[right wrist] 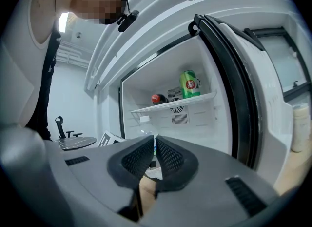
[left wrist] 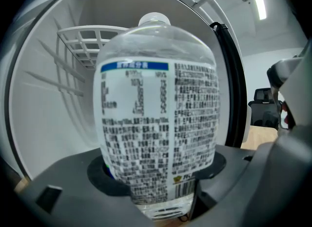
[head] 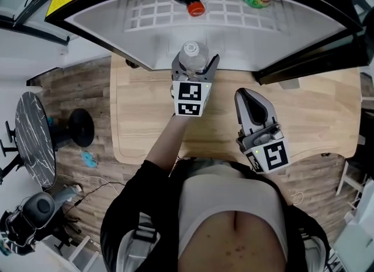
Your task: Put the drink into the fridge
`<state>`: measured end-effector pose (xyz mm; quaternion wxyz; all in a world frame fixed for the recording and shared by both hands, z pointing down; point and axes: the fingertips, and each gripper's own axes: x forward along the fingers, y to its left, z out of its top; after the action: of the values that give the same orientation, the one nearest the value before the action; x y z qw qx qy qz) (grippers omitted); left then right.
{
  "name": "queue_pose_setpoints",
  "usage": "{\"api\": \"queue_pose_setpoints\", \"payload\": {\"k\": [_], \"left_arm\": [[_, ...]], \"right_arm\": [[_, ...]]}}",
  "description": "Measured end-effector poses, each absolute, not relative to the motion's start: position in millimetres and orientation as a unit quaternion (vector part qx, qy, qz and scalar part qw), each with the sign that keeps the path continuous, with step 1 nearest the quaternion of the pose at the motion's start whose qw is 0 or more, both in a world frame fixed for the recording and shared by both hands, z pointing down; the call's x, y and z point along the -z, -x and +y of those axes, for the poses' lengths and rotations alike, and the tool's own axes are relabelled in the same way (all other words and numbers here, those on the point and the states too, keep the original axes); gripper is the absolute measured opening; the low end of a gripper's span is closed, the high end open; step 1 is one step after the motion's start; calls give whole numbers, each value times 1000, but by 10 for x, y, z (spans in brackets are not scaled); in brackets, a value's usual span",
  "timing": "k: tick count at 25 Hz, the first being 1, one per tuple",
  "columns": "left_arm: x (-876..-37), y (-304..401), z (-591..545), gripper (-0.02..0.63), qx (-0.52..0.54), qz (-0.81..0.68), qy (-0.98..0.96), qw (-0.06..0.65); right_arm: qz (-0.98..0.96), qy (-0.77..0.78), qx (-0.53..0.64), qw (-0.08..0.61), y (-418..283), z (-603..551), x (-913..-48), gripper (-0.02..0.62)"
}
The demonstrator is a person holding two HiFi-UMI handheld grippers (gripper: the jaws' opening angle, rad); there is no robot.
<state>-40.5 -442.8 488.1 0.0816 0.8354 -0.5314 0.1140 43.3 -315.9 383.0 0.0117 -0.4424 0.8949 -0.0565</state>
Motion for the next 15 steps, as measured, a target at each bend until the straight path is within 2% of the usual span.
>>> {"api": "queue_pose_setpoints", "payload": {"k": [15], "left_arm": [[-4950,413,-4728,345,-120,-533,-832,95]], "right_arm": [[894,444,60,5,-428,-3167,-3865,35]]}}
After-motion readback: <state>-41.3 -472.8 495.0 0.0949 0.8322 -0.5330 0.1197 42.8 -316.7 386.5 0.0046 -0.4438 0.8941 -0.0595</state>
